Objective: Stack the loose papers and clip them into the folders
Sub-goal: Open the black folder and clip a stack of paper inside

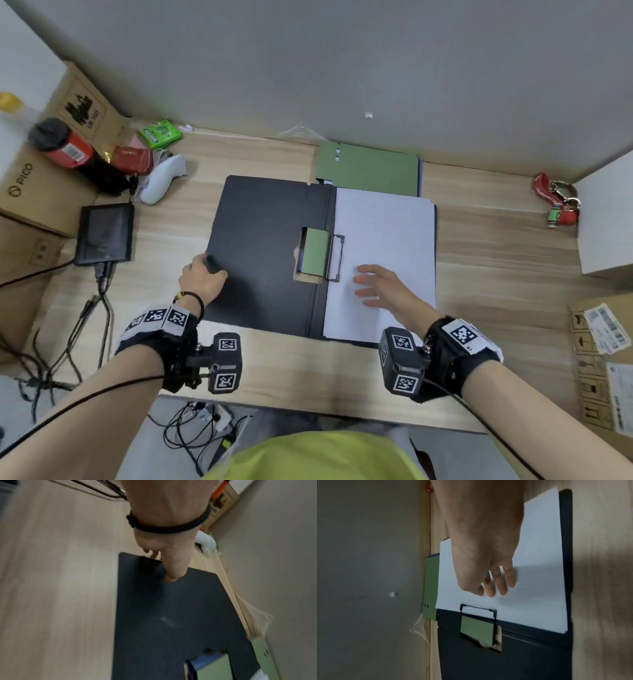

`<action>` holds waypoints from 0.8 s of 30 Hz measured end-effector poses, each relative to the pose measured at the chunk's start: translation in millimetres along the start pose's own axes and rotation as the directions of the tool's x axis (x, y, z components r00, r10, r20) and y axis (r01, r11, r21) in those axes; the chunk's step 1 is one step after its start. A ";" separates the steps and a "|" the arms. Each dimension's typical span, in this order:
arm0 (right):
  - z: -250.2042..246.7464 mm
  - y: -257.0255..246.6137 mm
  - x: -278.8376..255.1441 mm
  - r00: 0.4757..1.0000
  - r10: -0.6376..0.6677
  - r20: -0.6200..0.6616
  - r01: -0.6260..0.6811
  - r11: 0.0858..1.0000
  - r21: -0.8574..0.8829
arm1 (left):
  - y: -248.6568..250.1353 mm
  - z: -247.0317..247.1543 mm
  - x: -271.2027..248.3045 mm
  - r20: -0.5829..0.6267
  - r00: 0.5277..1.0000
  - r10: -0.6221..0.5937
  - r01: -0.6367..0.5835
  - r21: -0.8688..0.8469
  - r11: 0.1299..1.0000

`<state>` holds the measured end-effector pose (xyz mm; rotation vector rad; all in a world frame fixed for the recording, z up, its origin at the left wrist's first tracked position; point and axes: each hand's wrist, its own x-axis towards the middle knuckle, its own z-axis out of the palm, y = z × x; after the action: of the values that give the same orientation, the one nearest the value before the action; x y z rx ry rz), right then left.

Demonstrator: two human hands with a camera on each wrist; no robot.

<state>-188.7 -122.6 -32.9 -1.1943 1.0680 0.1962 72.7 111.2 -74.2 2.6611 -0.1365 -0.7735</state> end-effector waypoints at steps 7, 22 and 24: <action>33.5 -3.7 11.1 0.998 -0.060 -0.033 0.062 0.997 0.046 | -18.4 -33.5 -18.9 0.010 1.000 0.015 -0.009 -0.478 0.878; 27.7 -67.1 -63.4 0.939 -0.237 0.250 0.143 0.928 0.343 | 132.3 -78.6 -116.5 0.612 0.440 0.658 -0.276 -0.605 0.747; 7.6 -65.0 -79.9 0.929 -0.298 0.218 0.209 0.911 0.355 | 150.1 -53.2 -121.4 0.654 0.429 0.623 -0.323 -0.533 0.782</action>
<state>-185.5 -112.1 69.8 -0.9616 0.6650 -0.0268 -0.1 11.9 83.7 1.5788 -0.8901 -1.5675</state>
